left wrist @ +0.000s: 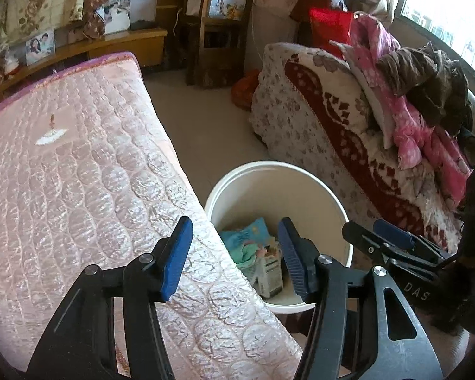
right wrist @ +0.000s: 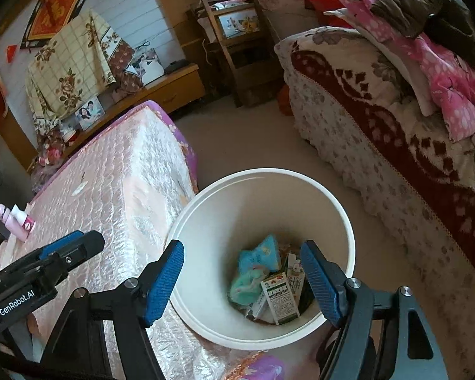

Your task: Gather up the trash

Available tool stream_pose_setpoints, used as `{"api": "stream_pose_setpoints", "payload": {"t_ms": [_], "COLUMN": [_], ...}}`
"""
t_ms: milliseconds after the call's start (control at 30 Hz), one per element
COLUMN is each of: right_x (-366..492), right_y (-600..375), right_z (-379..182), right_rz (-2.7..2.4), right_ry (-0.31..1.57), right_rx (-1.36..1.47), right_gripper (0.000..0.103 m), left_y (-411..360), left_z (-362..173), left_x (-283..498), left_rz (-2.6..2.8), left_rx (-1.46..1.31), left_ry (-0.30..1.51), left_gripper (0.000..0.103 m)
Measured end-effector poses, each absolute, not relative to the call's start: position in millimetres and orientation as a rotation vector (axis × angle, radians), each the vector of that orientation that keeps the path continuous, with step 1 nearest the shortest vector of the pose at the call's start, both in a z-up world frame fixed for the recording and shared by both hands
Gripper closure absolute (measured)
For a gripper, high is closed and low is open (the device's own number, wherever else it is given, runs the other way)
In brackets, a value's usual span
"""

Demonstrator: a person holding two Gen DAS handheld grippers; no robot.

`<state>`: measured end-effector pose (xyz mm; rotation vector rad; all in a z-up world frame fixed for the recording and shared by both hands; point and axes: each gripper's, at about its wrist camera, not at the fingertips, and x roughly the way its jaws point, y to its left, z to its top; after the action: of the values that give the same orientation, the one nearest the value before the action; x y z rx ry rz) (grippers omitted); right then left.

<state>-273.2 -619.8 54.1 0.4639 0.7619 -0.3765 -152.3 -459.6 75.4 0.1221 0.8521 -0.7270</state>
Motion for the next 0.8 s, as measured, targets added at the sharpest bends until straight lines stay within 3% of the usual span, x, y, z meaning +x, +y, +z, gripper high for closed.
{"api": "stream_pose_setpoints", "payload": {"t_ms": [500, 567, 800], "right_x": [-295.9, -300.4, -317.5], "right_y": [-570.6, -560.9, -535.6], "right_z": [95.2, 104.0, 132.9], "right_rz": [-0.435, -0.440, -0.461], "right_ry": [0.668, 0.643, 0.561], "right_rx": [0.328, 0.307, 0.274], "right_gripper": [0.029, 0.029, 0.024], "left_y": [-396.5, -386.9, -355.8], "left_z": [114.1, 121.7, 150.7], "left_x": [-184.4, -190.0, -212.1], "left_rz": [-0.653, -0.647, -0.629], "left_rx": [0.104, 0.093, 0.066], "left_ry": [0.680, 0.650, 0.542], "left_gripper": [0.047, 0.032, 0.028]}}
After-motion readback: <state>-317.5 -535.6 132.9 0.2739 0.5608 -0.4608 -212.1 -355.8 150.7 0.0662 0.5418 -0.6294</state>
